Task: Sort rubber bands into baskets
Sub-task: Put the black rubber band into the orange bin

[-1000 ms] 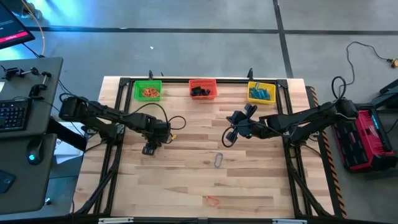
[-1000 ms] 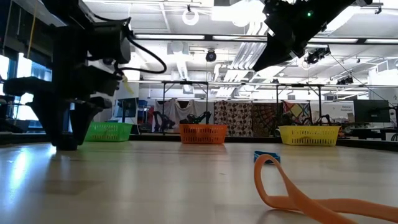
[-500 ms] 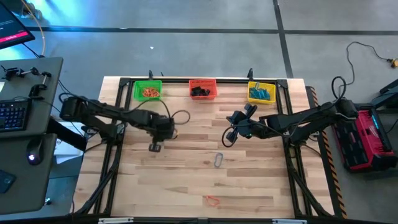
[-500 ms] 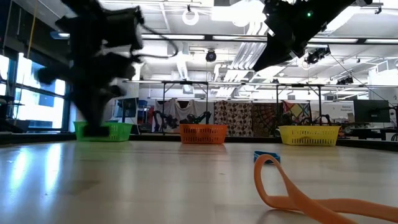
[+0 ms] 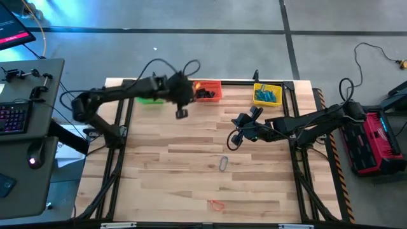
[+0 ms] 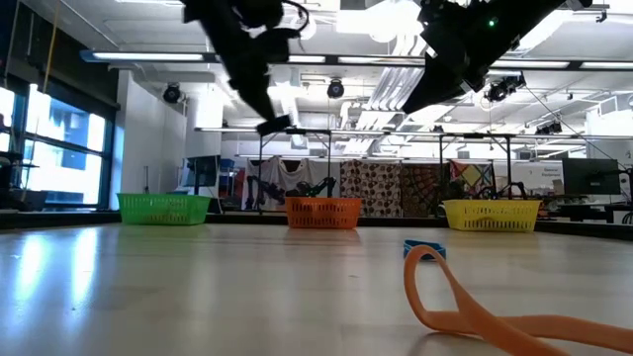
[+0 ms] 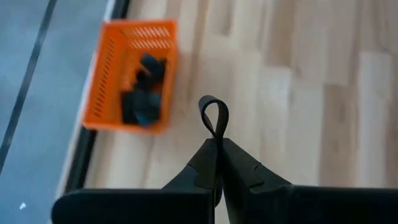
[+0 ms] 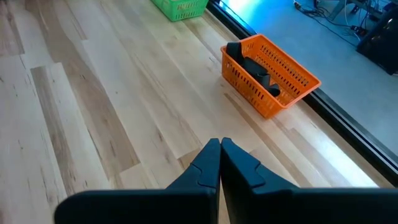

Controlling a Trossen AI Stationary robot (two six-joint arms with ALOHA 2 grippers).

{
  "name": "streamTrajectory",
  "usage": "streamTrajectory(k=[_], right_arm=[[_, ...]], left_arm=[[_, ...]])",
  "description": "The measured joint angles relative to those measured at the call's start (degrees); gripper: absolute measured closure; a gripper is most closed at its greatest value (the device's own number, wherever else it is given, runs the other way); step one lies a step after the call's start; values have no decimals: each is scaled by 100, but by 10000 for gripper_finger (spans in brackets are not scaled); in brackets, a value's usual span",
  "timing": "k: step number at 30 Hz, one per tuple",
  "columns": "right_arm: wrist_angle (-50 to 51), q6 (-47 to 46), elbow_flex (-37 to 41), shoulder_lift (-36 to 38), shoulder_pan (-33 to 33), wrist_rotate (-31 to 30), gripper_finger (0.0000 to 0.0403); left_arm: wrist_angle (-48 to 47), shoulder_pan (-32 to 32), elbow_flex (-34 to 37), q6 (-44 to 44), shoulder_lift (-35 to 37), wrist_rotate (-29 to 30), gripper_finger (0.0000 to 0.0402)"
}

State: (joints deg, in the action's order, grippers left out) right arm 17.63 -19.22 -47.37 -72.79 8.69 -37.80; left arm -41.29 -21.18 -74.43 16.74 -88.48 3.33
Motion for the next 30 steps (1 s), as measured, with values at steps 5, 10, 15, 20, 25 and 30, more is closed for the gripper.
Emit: streamTrajectory(k=[5,10,15,20,25,30], right_arm=[[7,0,0,0,0,0,403],[8,0,0,0,0,0,403],[9,0,0,0,0,0,403],[10,0,0,0,0,2,403],[11,3,0,0,0,2,403],[11,15,0,0,-5,66,403]], left_arm=[[-6,-419,-971,316,-832,-156,401],[-186,-770,-1880,570,-1778,-307,401],[-206,-1068,-2472,740,-2505,-804,401],[-238,-1285,-2783,749,-3066,-841,401],[-180,-1376,-2811,913,-3288,-910,401],[-171,-1374,-2811,942,-3364,-920,398]])
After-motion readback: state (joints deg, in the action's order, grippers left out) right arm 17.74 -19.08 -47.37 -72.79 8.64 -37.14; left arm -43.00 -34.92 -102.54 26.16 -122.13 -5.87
